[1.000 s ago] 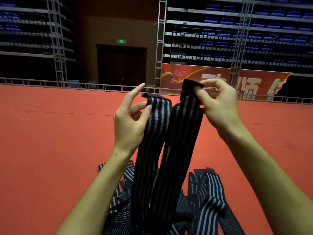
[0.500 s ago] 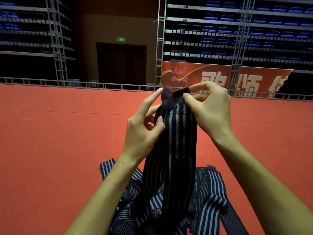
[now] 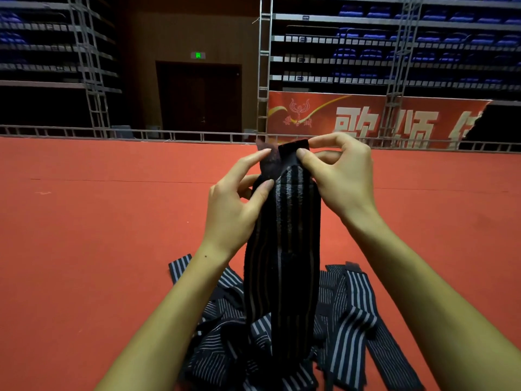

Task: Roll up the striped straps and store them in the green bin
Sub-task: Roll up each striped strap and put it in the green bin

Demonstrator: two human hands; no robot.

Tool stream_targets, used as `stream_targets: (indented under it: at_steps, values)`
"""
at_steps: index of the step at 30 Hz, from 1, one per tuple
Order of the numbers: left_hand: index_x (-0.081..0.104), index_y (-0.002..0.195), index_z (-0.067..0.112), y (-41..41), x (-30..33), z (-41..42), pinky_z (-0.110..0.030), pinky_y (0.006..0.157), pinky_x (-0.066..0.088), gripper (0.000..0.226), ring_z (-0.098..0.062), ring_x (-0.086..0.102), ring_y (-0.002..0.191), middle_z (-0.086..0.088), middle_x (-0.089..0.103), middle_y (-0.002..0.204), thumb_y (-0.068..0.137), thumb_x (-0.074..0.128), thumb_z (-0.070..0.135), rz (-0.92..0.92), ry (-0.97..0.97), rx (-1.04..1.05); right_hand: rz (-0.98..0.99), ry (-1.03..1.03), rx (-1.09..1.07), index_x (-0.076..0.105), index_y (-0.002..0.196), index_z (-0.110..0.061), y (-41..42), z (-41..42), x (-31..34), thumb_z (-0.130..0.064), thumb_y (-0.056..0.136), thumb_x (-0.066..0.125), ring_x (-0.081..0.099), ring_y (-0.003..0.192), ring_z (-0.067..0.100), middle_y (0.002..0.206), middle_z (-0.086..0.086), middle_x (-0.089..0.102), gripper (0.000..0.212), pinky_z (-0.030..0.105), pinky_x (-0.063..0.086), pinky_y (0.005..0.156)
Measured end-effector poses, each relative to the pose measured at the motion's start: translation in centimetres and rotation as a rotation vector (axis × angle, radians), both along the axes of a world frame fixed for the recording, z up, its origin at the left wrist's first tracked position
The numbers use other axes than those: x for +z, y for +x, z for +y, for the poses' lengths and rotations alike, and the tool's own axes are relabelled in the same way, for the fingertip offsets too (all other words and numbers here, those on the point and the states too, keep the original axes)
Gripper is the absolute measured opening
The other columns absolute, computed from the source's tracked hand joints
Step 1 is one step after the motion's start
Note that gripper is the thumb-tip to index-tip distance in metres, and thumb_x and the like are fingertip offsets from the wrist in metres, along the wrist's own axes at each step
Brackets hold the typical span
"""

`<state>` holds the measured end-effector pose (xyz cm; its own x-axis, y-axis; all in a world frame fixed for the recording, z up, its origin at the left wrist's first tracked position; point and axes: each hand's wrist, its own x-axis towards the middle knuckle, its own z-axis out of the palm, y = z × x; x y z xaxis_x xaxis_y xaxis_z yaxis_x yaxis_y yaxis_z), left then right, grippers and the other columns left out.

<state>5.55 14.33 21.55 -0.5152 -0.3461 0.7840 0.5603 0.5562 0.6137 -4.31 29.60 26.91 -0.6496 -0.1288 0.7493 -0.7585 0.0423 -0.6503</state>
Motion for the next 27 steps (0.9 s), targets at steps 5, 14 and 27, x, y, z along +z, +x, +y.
stream_targets:
  at_steps: [5,14,27]
  values:
    - [0.063,0.145,0.017,0.3,0.5,0.4,-0.043,0.095,0.065,0.06,-0.019,0.08,0.102,-0.007,0.079,0.122,0.091,0.086,0.008,0.011,0.097,-0.069,-0.073,-0.053,0.035,0.074,0.102,-0.017,-0.7,-0.9,-0.5,-0.021,0.09,0.087,0.079,0.076,0.007,0.079,-0.003,0.081,0.018,0.039,0.066,0.077]
    - [0.062,0.144,0.016,-0.1,2.8,-1.6,-0.045,0.093,0.065,0.069,-0.026,0.081,0.105,-0.008,0.081,0.118,0.084,0.088,-0.004,0.046,0.349,-0.143,-0.332,0.066,0.439,0.051,0.138,-0.018,1.0,1.2,-7.0,-0.039,0.089,0.082,0.075,0.099,0.01,0.113,0.004,0.077,0.061,0.036,0.06,0.089]
    - [0.036,0.163,0.035,0.6,0.7,-2.5,-0.042,0.091,0.065,0.08,-0.024,0.08,0.106,-0.011,0.079,0.125,0.096,0.08,0.033,-0.317,0.364,-0.246,-0.398,-0.067,0.539,0.05,0.146,-0.012,1.7,0.2,-9.0,0.002,0.095,0.076,0.079,0.104,0.028,0.11,0.011,0.082,0.059,0.046,0.064,0.093]
